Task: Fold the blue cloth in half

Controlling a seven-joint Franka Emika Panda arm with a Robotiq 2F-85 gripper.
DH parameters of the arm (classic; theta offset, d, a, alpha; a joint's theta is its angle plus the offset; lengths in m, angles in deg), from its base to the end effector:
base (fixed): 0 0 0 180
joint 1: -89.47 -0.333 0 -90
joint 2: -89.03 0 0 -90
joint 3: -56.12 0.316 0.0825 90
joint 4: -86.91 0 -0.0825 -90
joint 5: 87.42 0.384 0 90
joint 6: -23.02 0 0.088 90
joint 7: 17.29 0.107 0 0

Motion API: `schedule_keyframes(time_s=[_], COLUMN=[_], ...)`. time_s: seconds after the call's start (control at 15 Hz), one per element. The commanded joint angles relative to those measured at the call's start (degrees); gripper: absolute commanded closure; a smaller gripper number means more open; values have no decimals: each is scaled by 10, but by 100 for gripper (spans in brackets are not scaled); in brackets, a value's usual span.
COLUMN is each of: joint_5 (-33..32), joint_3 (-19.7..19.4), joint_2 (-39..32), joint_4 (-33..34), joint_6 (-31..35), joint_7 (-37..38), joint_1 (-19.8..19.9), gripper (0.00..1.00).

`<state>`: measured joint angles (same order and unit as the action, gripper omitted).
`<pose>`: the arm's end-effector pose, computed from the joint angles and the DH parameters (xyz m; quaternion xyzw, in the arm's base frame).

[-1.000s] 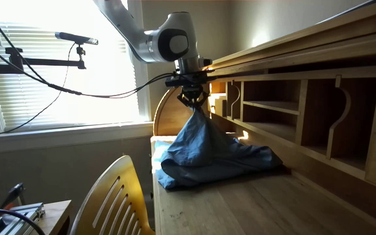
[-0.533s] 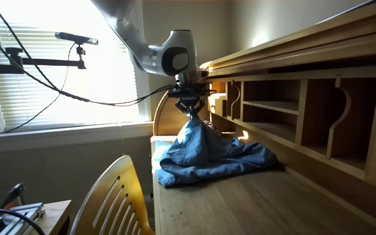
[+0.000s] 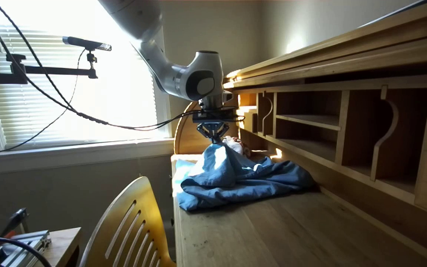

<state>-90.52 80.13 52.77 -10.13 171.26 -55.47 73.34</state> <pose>0.5636 0.4233 0.2866 -0.7834 -0.5937 -0.1544 0.0993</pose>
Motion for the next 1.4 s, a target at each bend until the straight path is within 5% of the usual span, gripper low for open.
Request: schedule_keyframes(time_s=[0.0,1.2,1.27,1.33], joint_5=[-7,-19,-21,-29], joint_3=[11,20,15,-1], joint_2=[-43,-127,-127,-121], joint_4=[35,54,56,56], joint_6=[10,10,8,6], joint_7=[-24,-76,-70,-51], joint_1=[-8,-37,-41,-54], gripper=[100,100,74,73])
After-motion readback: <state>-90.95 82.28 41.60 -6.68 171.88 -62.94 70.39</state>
